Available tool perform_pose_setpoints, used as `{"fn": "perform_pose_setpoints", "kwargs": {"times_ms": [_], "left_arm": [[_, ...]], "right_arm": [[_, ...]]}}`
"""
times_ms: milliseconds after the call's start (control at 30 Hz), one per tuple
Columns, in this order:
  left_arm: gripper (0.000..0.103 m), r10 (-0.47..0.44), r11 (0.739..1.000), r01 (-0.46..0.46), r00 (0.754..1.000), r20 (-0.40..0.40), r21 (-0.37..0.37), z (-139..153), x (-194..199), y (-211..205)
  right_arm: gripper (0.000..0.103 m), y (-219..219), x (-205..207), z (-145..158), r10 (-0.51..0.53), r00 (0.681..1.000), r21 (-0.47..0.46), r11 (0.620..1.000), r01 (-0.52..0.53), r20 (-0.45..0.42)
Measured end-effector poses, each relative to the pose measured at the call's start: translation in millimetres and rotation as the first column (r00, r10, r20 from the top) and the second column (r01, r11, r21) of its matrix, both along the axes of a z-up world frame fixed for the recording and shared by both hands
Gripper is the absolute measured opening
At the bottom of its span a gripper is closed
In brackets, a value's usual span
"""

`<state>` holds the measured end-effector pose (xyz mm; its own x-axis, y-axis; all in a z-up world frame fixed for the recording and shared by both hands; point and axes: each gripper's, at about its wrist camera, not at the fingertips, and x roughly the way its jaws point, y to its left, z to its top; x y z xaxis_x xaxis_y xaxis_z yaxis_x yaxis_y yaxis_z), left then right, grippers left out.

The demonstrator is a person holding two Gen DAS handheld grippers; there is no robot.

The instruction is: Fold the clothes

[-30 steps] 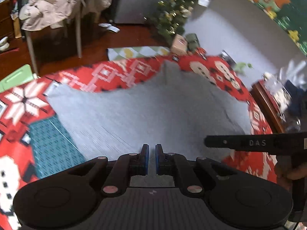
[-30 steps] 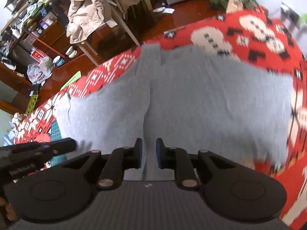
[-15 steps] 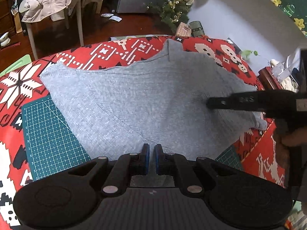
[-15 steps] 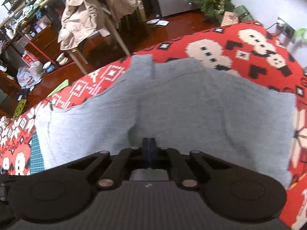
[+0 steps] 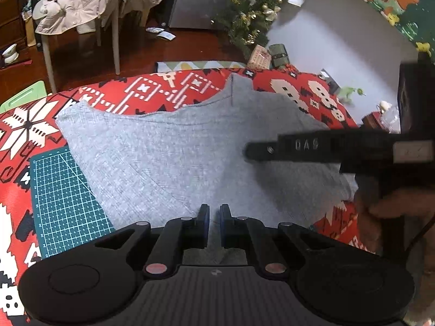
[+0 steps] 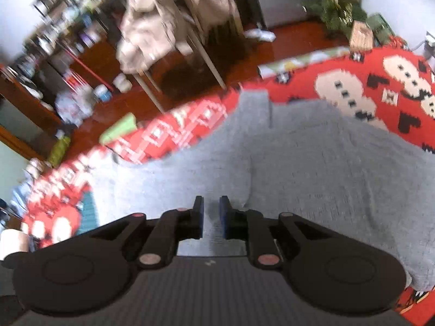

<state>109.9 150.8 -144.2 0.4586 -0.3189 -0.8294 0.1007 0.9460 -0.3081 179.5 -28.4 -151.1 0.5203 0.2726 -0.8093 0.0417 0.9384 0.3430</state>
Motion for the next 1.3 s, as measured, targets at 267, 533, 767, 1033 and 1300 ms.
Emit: {"fn": "perform_pose_setpoints", "kwargs": {"times_ms": [267,533,767,1033,1300], "left_arm": [[0.006,0.067,0.998,-0.067,0.998,0.001,-0.019,0,5,11],[0.006,0.048,0.999,-0.048,0.999,-0.015,-0.011,2,-11,9],[0.006,0.010,1.000,-0.009,0.999,-0.035,0.016,-9,-15,4],[0.006,-0.010,0.999,0.012,0.999,-0.031,0.046,-8,-21,3],[0.006,-0.007,1.000,0.007,1.000,-0.014,-0.010,-7,-17,-2]], "right_arm": [[0.010,-28,-6,3,-0.089,0.996,-0.006,0.996,0.089,-0.011],[0.012,-14,-51,0,-0.003,0.992,0.123,0.992,0.019,-0.126],[0.001,-1,-63,-12,-0.040,0.987,0.105,0.993,0.056,-0.156],[0.002,-16,-79,-10,-0.066,0.984,0.103,0.991,0.083,-0.164],[0.008,-11,-61,16,-0.011,0.999,0.112,0.994,0.014,-0.032]]}}
